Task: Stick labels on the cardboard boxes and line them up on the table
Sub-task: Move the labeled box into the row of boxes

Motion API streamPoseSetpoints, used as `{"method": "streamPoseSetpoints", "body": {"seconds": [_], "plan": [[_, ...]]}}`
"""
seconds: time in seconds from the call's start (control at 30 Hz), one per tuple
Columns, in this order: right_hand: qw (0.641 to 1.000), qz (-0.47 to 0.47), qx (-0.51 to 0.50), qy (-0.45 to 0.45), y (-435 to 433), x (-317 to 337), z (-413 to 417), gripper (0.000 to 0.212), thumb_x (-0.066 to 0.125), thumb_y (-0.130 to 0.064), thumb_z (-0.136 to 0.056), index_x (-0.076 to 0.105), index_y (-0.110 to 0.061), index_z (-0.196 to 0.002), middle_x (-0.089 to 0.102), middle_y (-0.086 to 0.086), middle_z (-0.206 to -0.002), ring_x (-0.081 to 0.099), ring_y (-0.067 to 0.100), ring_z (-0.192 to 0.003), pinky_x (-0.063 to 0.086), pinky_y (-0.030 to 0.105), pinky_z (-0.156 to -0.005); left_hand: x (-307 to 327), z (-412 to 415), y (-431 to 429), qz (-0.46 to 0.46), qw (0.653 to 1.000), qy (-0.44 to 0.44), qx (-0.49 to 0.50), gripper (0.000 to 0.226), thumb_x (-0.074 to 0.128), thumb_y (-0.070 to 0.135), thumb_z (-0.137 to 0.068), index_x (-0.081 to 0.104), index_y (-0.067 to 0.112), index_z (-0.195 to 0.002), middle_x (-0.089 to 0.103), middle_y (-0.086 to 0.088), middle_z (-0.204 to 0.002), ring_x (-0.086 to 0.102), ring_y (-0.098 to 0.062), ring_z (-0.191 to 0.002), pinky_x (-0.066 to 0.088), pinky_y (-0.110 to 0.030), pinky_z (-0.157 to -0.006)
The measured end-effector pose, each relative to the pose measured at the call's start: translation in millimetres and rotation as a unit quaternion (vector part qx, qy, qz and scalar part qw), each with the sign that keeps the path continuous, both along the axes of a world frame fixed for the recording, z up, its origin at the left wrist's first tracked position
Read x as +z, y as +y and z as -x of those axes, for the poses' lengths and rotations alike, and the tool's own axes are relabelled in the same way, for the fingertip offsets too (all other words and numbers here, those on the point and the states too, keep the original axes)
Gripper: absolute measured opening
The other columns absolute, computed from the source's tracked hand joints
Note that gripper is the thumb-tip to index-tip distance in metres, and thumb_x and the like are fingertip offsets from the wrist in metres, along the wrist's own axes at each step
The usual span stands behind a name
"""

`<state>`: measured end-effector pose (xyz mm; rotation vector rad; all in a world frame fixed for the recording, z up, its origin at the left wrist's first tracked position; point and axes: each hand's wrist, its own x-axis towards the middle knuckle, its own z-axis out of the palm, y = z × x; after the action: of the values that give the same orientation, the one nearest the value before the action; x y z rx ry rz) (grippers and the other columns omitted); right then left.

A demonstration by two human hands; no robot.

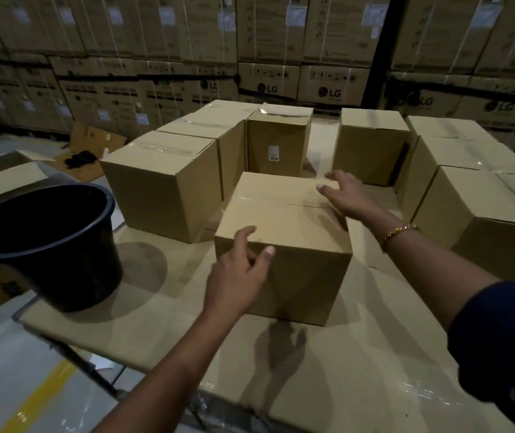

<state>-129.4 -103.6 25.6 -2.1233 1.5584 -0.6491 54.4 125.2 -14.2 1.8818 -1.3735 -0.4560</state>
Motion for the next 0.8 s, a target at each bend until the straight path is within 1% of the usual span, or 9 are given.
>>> {"method": "streamPoseSetpoints", "body": {"seconds": [0.1, 0.2, 0.33, 0.43, 0.5, 0.57, 0.63, 0.7, 0.8], "plan": [[0.995, -0.005, 0.039, 0.093, -38, 1, -10, 0.055, 0.049, -0.048, -0.103, 0.041, -0.025, -0.151, 0.038, 0.008, -0.159, 0.036, 0.032, -0.144, 0.036, 0.057, -0.114, 3, 7, -9, -0.083, 0.995, 0.017, -0.058, 0.064, 0.037, 0.067, -0.098, 0.015, 0.046, -0.155, 0.061, 0.002, -0.135, 0.060, -0.023, -0.121, 0.050, -0.047, -0.101], [0.985, -0.041, 0.046, 0.160, -63, -2, -9, 0.057, 0.047, -0.049, -0.103, 0.043, -0.020, -0.151, 0.041, 0.014, -0.156, 0.040, 0.035, -0.141, 0.038, 0.054, -0.113, 6, 2, -21, -0.111, 0.990, 0.023, -0.087, 0.066, 0.033, 0.071, -0.097, 0.022, 0.041, -0.155, 0.053, -0.001, -0.147, 0.052, -0.025, -0.132, 0.045, -0.048, -0.107], [0.969, 0.017, -0.006, 0.246, -42, -1, 8, 0.058, 0.047, -0.060, -0.098, 0.051, -0.024, -0.143, 0.050, 0.013, -0.144, 0.045, 0.033, -0.132, 0.043, 0.048, -0.102, 9, -48, -60, -0.147, 0.986, 0.048, -0.056, 0.078, 0.036, 0.079, -0.090, 0.023, 0.039, -0.155, 0.037, -0.006, -0.158, 0.044, -0.033, -0.139, 0.040, -0.057, -0.109], [0.980, -0.018, -0.026, 0.197, -3, -11, 28, 0.066, 0.044, -0.069, -0.095, 0.045, -0.029, -0.147, 0.053, 0.011, -0.144, 0.054, 0.030, -0.124, 0.050, 0.046, -0.096, 16, -86, -100, -0.129, 0.984, 0.117, -0.042, 0.079, 0.044, 0.073, -0.092, 0.018, 0.039, -0.159, 0.028, -0.001, -0.165, 0.038, -0.032, -0.144, 0.038, -0.058, -0.112], [0.989, -0.063, -0.041, 0.126, 24, -23, 31, 0.069, 0.039, -0.067, -0.099, 0.027, -0.034, -0.158, 0.045, 0.010, -0.155, 0.052, 0.034, -0.132, 0.048, 0.052, -0.103, 17, -92, -120, -0.103, 0.982, 0.152, -0.052, 0.074, 0.048, 0.064, -0.097, 0.014, 0.044, -0.159, 0.024, 0.003, -0.166, 0.034, -0.030, -0.147, 0.035, -0.057, -0.115], [0.991, -0.112, -0.056, 0.055, 48, -33, 24, 0.066, 0.031, -0.067, -0.101, 0.013, -0.044, -0.161, 0.036, 0.007, -0.163, 0.045, 0.036, -0.140, 0.045, 0.056, -0.109, 8, -87, -127, -0.090, 0.985, 0.133, -0.065, 0.069, 0.048, 0.063, -0.097, 0.017, 0.049, -0.157, 0.022, 0.005, -0.166, 0.030, -0.030, -0.149, 0.031, -0.057, -0.116], [0.990, -0.119, -0.078, 0.008, 57, -39, 20, 0.063, 0.027, -0.069, -0.101, 0.011, -0.051, -0.159, 0.036, 0.006, -0.163, 0.047, 0.037, -0.139, 0.047, 0.056, -0.107, -4, -75, -130, -0.102, 0.990, 0.068, -0.066, 0.065, 0.044, 0.064, -0.098, 0.022, 0.047, -0.157, 0.023, 0.001, -0.166, 0.030, -0.031, -0.149, 0.032, -0.056, -0.114], [0.989, -0.115, -0.092, 0.010, 57, -39, 20, 0.061, 0.025, -0.068, -0.101, 0.011, -0.053, -0.158, 0.038, 0.005, -0.162, 0.049, 0.036, -0.137, 0.047, 0.054, -0.107, -12, -68, -135, -0.095, 0.994, 0.015, -0.049, 0.065, 0.042, 0.064, -0.098, 0.025, 0.043, -0.157, 0.023, -0.004, -0.165, 0.032, -0.034, -0.147, 0.034, -0.057, -0.113], [0.989, -0.093, -0.103, 0.043, 56, -36, 18, 0.060, 0.024, -0.063, -0.104, 0.011, -0.046, -0.161, 0.042, 0.004, -0.160, 0.048, 0.033, -0.139, 0.043, 0.047, -0.107, -14, -68, -147, -0.070, 0.996, -0.003, -0.054, 0.069, 0.042, 0.067, -0.096, 0.026, 0.041, -0.158, 0.023, -0.002, -0.166, 0.029, -0.034, -0.148, 0.032, -0.060, -0.115]]}}
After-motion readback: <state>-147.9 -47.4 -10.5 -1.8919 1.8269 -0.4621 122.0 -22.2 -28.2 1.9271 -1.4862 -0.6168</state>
